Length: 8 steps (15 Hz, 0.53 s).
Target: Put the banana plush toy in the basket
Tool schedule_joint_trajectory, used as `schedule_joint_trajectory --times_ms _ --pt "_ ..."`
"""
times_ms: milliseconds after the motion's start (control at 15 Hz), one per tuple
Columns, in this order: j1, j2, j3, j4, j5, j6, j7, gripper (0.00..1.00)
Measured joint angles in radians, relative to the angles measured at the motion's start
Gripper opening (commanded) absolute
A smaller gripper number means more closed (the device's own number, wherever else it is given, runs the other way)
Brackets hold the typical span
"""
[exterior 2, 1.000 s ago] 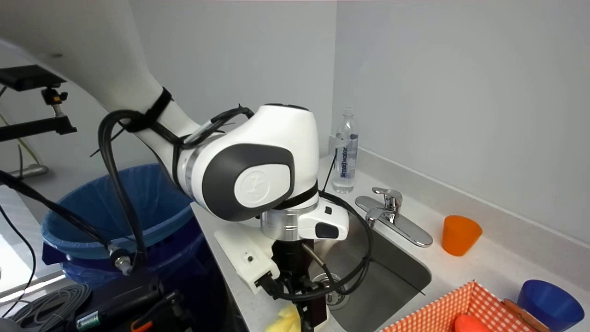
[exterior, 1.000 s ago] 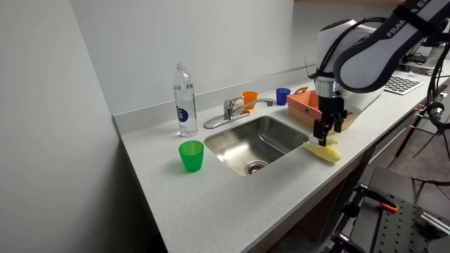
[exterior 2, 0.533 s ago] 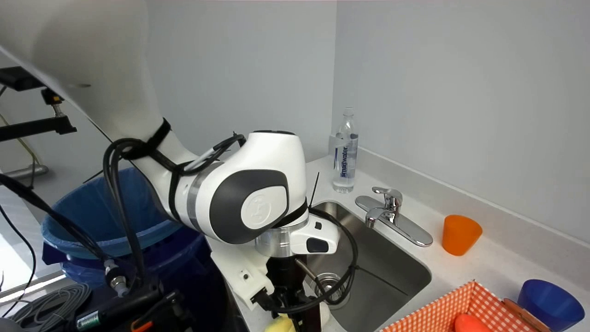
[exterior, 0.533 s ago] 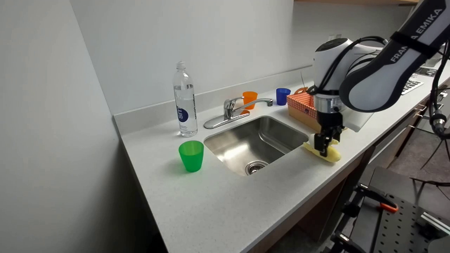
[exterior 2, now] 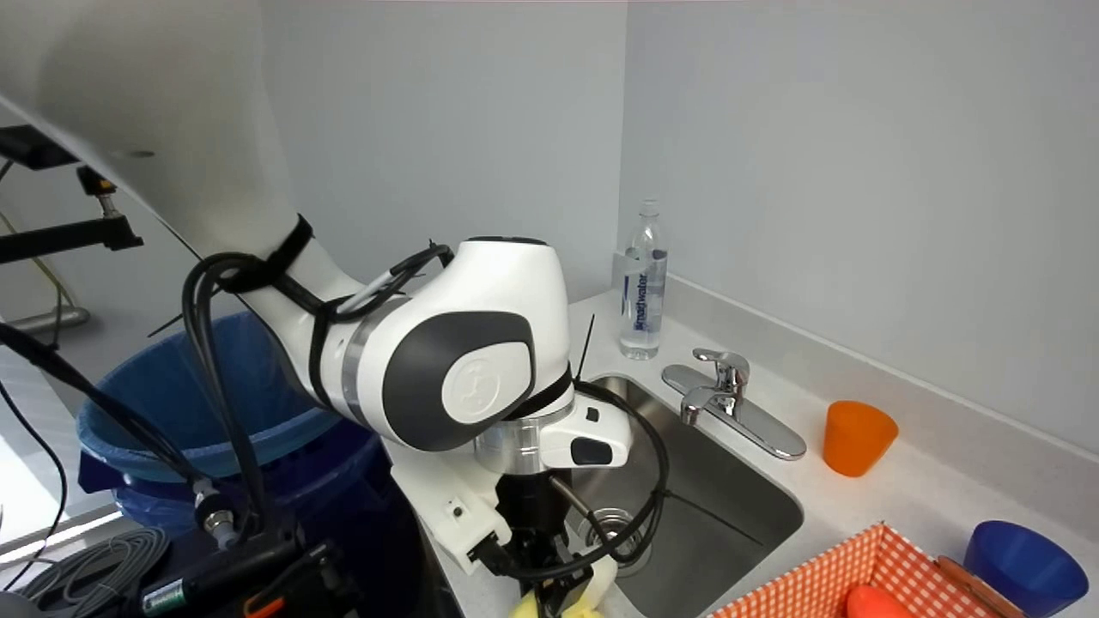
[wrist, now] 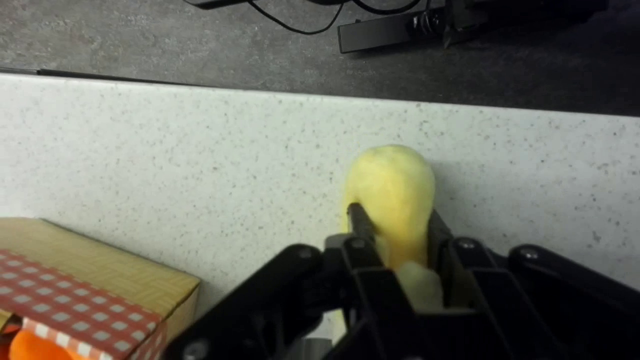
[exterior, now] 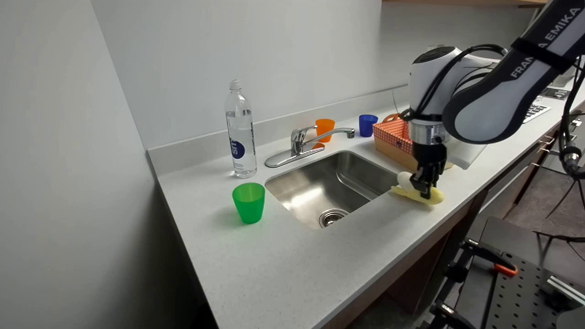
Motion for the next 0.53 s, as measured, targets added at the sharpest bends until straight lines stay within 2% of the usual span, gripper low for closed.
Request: schedule_joint_trajectory --times_ms 333,533 --pt "0.0 -0.11 -0.002 0.017 0.14 -0.011 -0.138 0.02" --pt "0.0 -0.161 -0.002 0.073 0.198 -0.058 -0.186 0.02"
